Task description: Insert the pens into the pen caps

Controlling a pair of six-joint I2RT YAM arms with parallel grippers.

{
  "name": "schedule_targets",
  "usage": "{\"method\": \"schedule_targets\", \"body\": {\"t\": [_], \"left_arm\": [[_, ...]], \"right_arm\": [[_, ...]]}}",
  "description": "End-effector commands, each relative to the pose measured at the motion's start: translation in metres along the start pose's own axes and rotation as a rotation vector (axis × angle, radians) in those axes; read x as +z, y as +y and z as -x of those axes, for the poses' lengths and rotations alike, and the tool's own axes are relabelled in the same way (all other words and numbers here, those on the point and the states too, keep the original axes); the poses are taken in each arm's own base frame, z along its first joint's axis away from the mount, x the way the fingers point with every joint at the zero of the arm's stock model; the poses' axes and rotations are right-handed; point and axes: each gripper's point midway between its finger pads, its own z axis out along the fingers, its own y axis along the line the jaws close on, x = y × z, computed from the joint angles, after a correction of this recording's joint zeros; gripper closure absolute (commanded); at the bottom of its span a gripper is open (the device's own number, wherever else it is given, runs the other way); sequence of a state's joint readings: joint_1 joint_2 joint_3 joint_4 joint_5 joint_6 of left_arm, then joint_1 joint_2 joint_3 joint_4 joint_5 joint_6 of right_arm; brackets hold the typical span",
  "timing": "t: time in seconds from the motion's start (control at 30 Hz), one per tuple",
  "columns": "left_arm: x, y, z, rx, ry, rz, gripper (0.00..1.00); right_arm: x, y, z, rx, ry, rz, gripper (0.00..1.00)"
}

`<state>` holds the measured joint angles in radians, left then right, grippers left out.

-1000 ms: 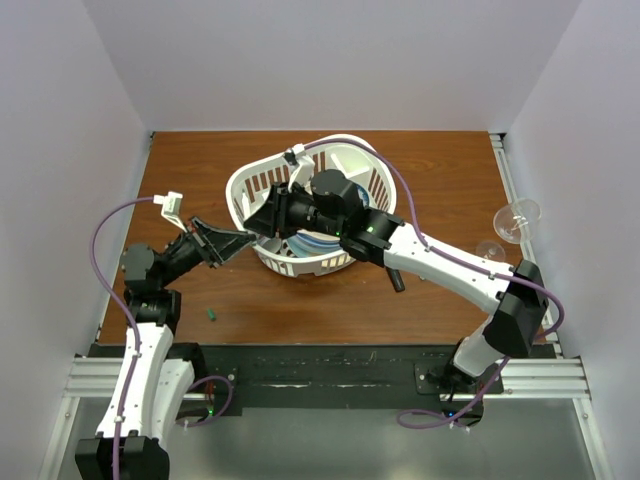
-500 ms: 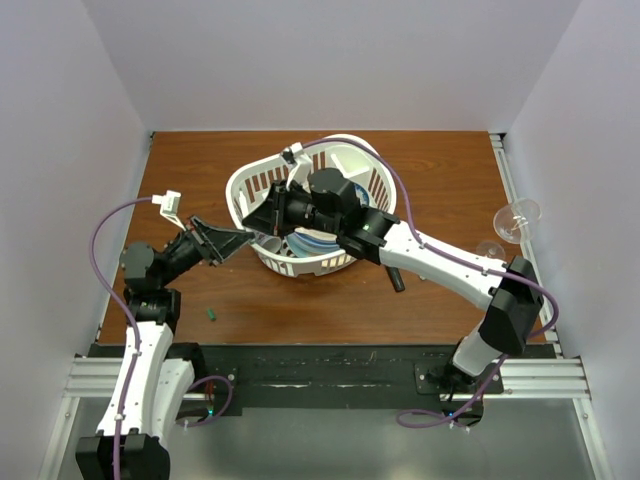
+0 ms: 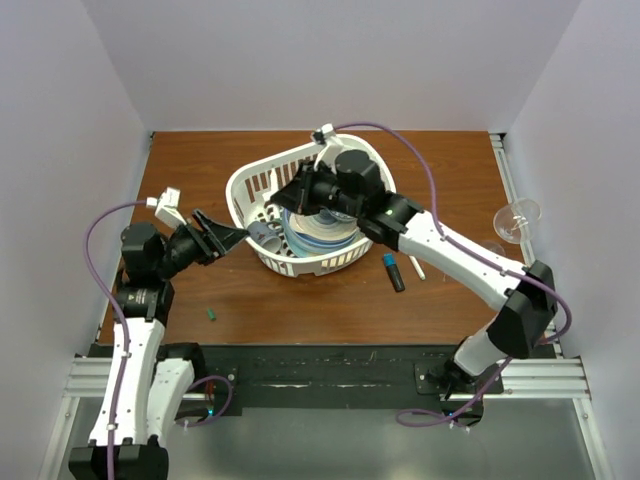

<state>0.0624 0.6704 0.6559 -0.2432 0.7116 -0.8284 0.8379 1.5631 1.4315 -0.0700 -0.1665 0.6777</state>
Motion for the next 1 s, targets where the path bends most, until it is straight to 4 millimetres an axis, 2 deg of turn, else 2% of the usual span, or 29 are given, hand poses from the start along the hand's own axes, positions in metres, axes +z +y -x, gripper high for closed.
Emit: {"method": "schedule_targets", "body": {"t": [0.0, 0.03, 0.1, 0.13, 0.17, 0.23, 0.3, 0.43, 0.63, 0.83, 0.97], "left_arm": [[-0.014, 0.065, -0.01, -0.136, -0.023, 0.377, 0.38], [-0.026, 0.091, -0.016, -0.195, -0.043, 0.543, 0.38], [-0.041, 0.12, -0.025, -0.259, -0.048, 0.72, 0.41], [-0.059, 0.139, -0.031, -0.276, -0.058, 0.863, 0.42], [-0.066, 0.147, -0.034, -0.287, -0.059, 0.919, 0.43], [-0.08, 0.164, -0.044, -0.316, -0.068, 1.033, 0.45], [-0.084, 0.171, -0.049, -0.327, -0.071, 1.058, 0.46], [-0.098, 0.199, -0.077, -0.383, -0.05, 1.183, 0.48], [-0.103, 0.211, -0.079, -0.419, -0.047, 1.28, 0.5], [-0.096, 0.225, -0.1, -0.474, 0.05, 1.32, 0.55], [-0.095, 0.228, -0.096, -0.456, 0.051, 1.329, 0.55]], "right_arm": [[-0.038, 0.007, 0.035, -0.056, -0.096, -0.013, 1.0], [-0.046, 0.009, 0.038, -0.063, -0.108, -0.012, 1.0], [-0.055, 0.007, 0.041, -0.082, -0.116, -0.026, 1.0], [-0.058, 0.006, 0.04, -0.087, -0.118, -0.034, 1.0], [-0.067, 0.01, 0.044, -0.094, -0.135, -0.027, 1.0], [-0.074, 0.006, 0.042, -0.102, -0.139, -0.041, 1.0], [-0.085, 0.006, 0.045, -0.112, -0.154, -0.049, 1.0], [-0.098, 0.003, 0.045, -0.119, -0.169, -0.063, 1.0], [-0.109, 0.004, 0.047, -0.126, -0.189, -0.066, 1.0], [-0.116, 0.003, 0.052, -0.134, -0.215, -0.08, 1.0], [-0.118, -0.001, 0.051, -0.134, -0.22, -0.09, 1.0]]}}
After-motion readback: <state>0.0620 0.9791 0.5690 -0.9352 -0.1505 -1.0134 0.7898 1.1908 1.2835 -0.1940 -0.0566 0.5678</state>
